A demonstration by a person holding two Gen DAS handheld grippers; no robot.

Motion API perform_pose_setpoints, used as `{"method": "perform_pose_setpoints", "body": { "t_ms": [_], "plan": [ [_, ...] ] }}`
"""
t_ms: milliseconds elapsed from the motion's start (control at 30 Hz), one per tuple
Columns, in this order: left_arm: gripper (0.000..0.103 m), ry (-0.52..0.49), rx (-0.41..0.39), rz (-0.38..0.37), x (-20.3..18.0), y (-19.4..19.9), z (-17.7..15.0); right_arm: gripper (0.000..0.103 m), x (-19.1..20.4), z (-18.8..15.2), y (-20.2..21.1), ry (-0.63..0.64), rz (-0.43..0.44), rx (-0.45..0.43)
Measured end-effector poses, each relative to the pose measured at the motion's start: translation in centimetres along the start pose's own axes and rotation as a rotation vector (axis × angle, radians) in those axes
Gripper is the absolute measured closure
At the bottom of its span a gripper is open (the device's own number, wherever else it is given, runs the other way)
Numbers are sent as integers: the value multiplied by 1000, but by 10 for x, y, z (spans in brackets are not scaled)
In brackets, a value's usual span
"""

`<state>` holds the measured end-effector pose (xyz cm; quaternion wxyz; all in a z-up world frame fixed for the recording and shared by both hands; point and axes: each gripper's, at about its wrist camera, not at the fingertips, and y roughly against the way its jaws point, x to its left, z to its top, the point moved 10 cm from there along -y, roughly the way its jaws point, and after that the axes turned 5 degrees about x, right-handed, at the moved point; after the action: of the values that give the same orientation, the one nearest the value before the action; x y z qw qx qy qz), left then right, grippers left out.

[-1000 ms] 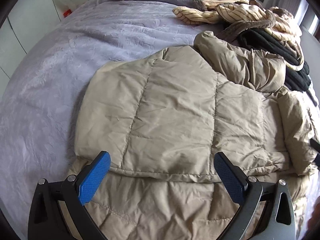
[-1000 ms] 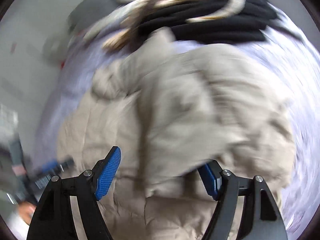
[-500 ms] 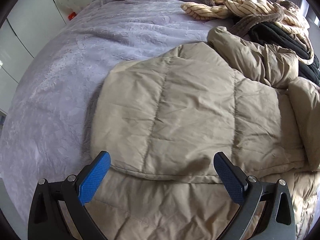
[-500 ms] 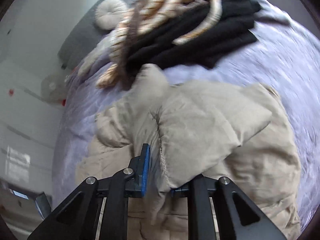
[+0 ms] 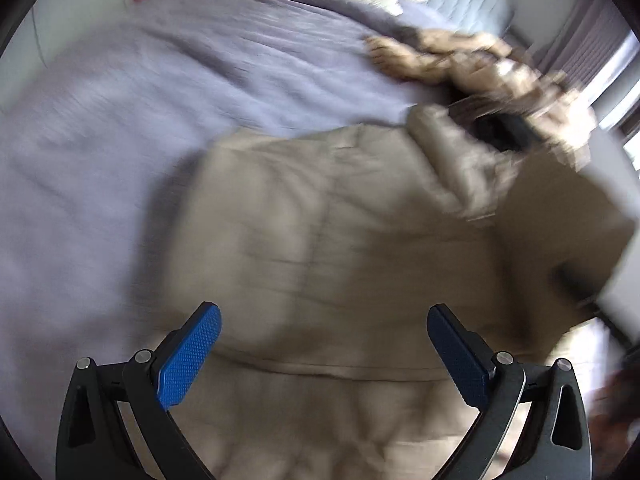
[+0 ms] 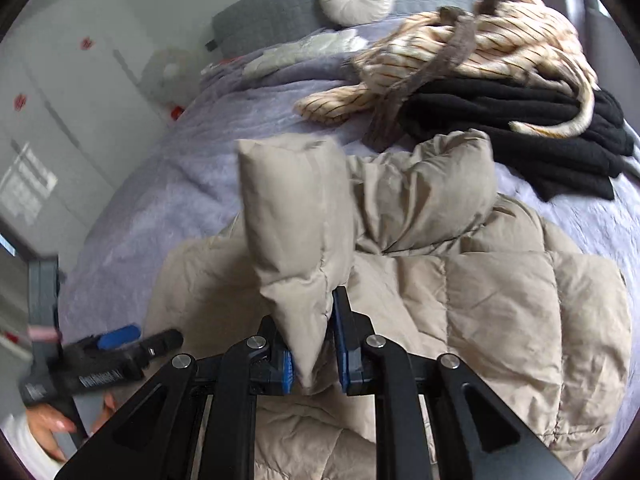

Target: Fold large clothes

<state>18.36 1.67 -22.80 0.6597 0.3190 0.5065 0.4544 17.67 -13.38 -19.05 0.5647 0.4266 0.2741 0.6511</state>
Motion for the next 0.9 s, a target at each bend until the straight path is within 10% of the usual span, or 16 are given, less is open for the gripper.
{"method": "perform_pose_setpoints", "body": {
  "t_ms": [167, 267, 533, 767, 867, 900],
  "plan": [
    [0, 59, 103, -281, -28, -16, -5, 26, -6, -32, 11, 40, -30, 57],
    [0, 82, 166, -476, -56, -22, -5, 26, -30, -54, 24, -30, -8, 92],
    [0, 199, 197, -715, -89, -27, 13, 26, -149, -130, 53, -511, 46, 174],
    [0, 177, 209, -728, -93, -25, 22, 26, -199, -143, 56, -745, 138, 102],
    [1, 119, 218, -566, -88, -44, 18, 26, -208, -139, 55, -783, 157, 79],
    [20, 90, 213, -484, -86, -49, 16, 26, -209, -137, 55, -784, 157, 75]
  ]
}}
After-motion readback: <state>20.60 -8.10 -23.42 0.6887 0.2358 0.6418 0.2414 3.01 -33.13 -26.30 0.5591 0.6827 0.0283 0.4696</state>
